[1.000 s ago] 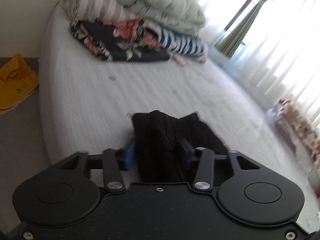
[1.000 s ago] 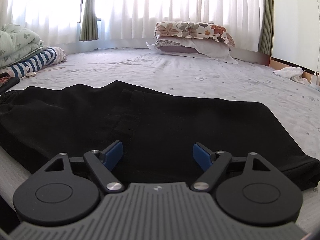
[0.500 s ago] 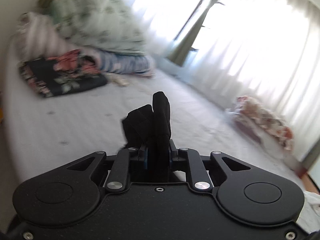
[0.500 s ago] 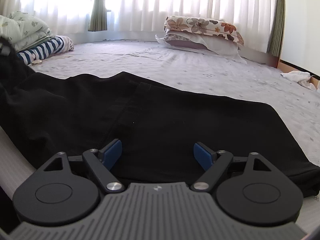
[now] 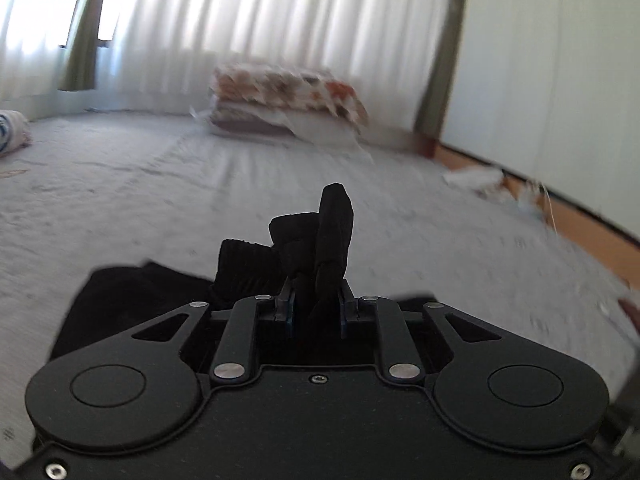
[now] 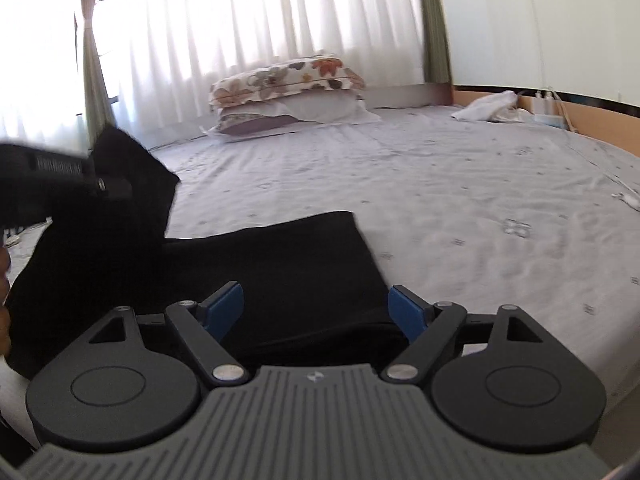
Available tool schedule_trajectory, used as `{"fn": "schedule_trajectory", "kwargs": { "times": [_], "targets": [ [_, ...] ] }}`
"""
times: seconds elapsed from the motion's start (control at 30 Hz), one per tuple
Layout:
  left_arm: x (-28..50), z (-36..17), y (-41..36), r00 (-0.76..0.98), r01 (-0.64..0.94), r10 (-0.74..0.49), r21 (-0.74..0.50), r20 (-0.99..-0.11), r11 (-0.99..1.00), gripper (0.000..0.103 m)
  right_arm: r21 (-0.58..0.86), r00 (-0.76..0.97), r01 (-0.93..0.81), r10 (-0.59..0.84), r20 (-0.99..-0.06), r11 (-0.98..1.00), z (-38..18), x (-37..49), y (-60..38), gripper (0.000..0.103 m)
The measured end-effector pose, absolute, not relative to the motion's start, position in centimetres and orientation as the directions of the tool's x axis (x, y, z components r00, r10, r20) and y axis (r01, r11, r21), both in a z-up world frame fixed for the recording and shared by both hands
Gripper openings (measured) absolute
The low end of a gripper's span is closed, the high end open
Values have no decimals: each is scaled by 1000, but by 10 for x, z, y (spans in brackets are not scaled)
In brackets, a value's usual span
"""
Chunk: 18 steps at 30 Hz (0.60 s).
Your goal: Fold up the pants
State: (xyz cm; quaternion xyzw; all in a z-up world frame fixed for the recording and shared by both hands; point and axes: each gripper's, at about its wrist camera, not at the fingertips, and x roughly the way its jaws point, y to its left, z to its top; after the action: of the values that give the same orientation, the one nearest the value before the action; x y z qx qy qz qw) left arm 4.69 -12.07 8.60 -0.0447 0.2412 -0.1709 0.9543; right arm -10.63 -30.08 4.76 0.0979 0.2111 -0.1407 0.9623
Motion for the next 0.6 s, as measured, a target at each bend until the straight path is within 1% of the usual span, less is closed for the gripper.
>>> {"fn": "schedule_trajectory", "kwargs": {
  "times": [0.07,0.1,0.13,0.2,0.23,0.27,0.33,0.4,0.47,0.5,0.6],
  "targets": [
    [46,56,-155,731,373,-383,-138,-565,917,22,127,851,358,-267,-452,925,45,-116,-319,89],
    [42,45,-166,698,388,-386,-134,-604,912,23,134,846,372,-275,-457,919,43,-120,-326,89],
    [35,39,-171,688,396,-386,-127,-614,909,24,145,844,376,-274,-461,915,42,-123,-331,89],
    [15,40,-170,718,420,-406,-114,-566,900,35,170,849,370,-259,-461,913,40,-123,-335,89],
    [8,44,-166,726,434,-423,-115,-542,893,47,189,855,361,-244,-458,913,40,-121,-335,90],
    [1,51,-159,737,442,-435,-118,-518,889,55,212,863,348,-223,-453,913,39,-117,-335,90],
    [-15,68,-133,775,432,-431,-112,-462,895,58,276,881,307,-163,-444,911,38,-107,-331,91],
    [-22,82,-108,808,410,-412,-102,-421,907,62,348,900,246,-80,-428,905,38,-93,-323,93],
    [-24,92,-81,845,347,-355,-93,-400,933,64,409,909,196,-9,-417,891,35,-77,-316,103],
    [-24,94,-70,859,314,-321,-86,-399,946,64,420,903,198,2,-430,886,32,-67,-312,103],
    [-15,90,-41,883,183,-183,-42,-433,982,63,393,864,283,-55,-500,875,24,-40,-295,103]
  ]
}}
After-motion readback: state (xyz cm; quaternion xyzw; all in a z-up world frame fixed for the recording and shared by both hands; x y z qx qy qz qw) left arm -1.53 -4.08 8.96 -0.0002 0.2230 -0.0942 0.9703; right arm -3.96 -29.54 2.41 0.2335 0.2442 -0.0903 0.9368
